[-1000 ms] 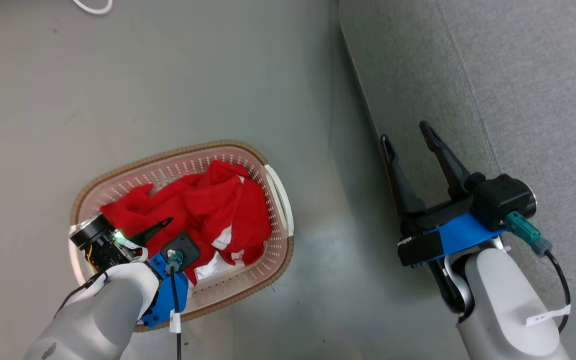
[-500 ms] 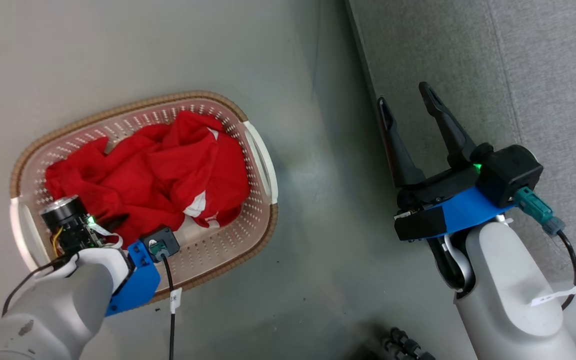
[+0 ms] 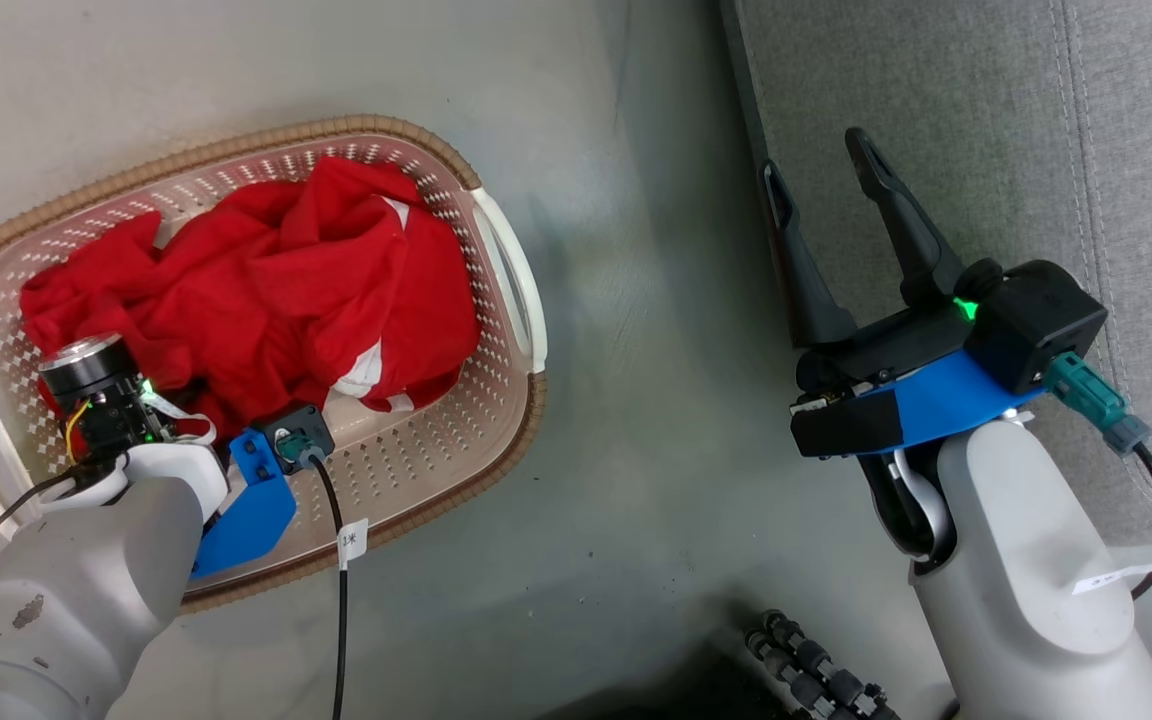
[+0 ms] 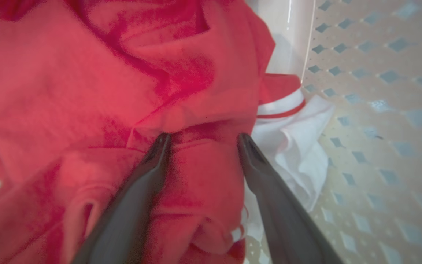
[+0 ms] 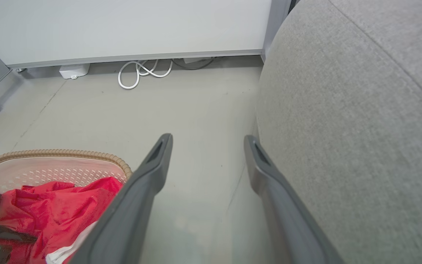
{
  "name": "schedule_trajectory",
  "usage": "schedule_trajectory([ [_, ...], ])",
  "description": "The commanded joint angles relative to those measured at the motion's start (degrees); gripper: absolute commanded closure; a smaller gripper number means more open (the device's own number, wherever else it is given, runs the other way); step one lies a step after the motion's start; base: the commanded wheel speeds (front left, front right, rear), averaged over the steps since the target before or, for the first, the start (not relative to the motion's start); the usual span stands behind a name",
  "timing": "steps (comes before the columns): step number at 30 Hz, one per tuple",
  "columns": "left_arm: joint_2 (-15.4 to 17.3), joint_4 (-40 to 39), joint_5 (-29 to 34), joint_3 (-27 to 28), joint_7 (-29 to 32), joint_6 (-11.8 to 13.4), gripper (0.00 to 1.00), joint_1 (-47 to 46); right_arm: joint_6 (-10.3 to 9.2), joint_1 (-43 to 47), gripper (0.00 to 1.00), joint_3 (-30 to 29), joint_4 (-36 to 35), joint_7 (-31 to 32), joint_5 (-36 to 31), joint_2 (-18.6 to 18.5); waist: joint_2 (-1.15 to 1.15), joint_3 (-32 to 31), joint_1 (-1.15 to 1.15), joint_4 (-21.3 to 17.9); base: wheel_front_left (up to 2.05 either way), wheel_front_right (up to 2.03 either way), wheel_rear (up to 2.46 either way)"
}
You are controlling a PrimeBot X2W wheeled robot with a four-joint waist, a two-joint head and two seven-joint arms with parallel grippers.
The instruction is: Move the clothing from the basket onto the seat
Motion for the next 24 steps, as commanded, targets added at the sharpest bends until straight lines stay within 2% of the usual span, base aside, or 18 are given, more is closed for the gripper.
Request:
schedule_trajectory([
  [1, 0.3, 0.1, 0.6, -0.2, 0.9, 0.0, 0.0, -0.8, 0.03, -1.0, 0.0, -0.1, -0.4, -0.2, 0.4, -0.1, 0.0, 0.7, -0.01, -0.3, 0.0, 0.0, 0.0],
  [15, 0.9, -0.1, 1.0, -0.2, 5.2, 0.0, 0.0, -2.9, 0.03, -1.6, 0.0, -0.7, -1.5, -0.2, 0.4, -0.1, 0.0, 4.2, -0.01, -0.3, 0.0, 0.0, 0.0],
  [16, 0.9, 0.0, 1.1, -0.2, 5.6, 0.0, 0.24, -3.1, 0.03, -1.6, 0.0, -0.7, -1.6, -0.2, 0.4, -0.1, 0.0, 4.3, -0.01, -0.2, 0.0, 0.0, 0.0],
  [17, 0.9, 0.0, 1.3, -0.2, 5.9, 0.0, 0.66, -3.2, 0.03, -1.7, 0.0, -0.7, -1.7, -0.2, 0.3, -0.1, 0.0, 4.4, -0.01, -0.2, 0.0, 0.0, 0.0],
  [18, 0.8, -0.1, 1.6, -0.2, 6.0, 0.0, 1.0, -3.3, 0.03, -1.7, 0.0, -0.8, -1.7, -0.2, 0.2, -0.1, 0.0, 4.5, -0.01, -0.1, 0.0, 0.0, 0.0],
  [24, -0.1, -0.9, 0.6, -0.2, 5.9, 0.0, 1.0, -3.4, 0.03, -1.5, 0.0, -1.2, -1.1, -0.2, -0.4, -0.1, 0.0, 3.6, -0.01, 0.8, 0.0, 0.0, 0.0],
])
